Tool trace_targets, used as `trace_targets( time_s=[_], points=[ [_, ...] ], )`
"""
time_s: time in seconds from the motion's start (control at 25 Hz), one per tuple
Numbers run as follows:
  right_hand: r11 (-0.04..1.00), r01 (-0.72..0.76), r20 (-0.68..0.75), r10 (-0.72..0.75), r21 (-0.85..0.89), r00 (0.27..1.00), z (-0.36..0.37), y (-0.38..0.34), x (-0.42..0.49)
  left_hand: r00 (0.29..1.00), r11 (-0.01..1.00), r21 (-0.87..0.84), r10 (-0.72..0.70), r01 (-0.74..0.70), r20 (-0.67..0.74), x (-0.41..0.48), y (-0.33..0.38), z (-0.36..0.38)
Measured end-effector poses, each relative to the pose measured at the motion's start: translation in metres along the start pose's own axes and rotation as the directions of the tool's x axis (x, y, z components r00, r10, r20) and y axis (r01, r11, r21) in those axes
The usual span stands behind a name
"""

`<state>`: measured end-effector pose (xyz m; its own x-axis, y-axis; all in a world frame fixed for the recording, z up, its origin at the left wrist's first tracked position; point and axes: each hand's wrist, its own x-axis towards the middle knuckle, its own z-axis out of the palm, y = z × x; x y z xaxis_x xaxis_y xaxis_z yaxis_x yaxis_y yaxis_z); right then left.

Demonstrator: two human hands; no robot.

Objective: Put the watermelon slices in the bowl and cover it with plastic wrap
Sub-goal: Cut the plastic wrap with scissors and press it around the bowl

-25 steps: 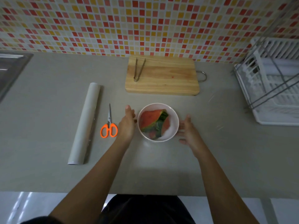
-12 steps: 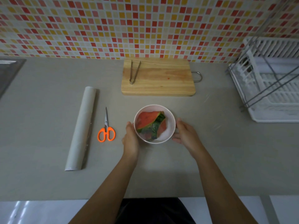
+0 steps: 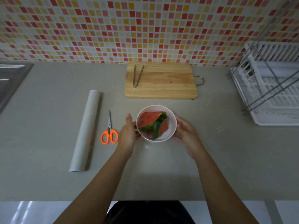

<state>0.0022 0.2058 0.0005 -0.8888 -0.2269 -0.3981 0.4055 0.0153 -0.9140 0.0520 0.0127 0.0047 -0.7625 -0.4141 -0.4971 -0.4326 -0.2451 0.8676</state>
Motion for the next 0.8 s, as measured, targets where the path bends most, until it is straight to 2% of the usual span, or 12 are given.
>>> trace_targets(
  time_s=[0.12, 0.44, 0.6, 0.68, 0.8],
  points=[
    [0.999, 0.045, -0.007, -0.044, 0.01, 0.999, 0.002, -0.011, 0.014, 0.999, 0.998, 0.054, 0.03, -0.031, 0.02, 0.013, 0.018, 0.006],
    [0.998, 0.045, -0.026, -0.044, 0.042, 0.999, 0.005, -0.012, 0.034, 0.998, 0.986, 0.157, 0.06, -0.062, 0.018, 0.032, 0.024, 0.01],
    [0.999, -0.016, -0.087, 0.013, -0.04, 0.996, 0.004, -0.008, 0.035, 0.997, 0.911, 0.408, 0.074, -0.067, 0.0, 0.033, 0.028, 0.008],
    [0.996, -0.054, -0.174, 0.04, -0.074, 0.984, 0.0, -0.01, 0.035, 0.984, 0.854, 0.502, 0.176, -0.136, -0.034, 0.029, 0.034, 0.01],
    [0.984, 0.02, -0.293, -0.072, -0.174, 0.953, -0.004, -0.023, 0.042, 0.906, 0.749, 0.568, 0.423, -0.342, -0.012, 0.022, 0.048, 0.014]
  ],
)
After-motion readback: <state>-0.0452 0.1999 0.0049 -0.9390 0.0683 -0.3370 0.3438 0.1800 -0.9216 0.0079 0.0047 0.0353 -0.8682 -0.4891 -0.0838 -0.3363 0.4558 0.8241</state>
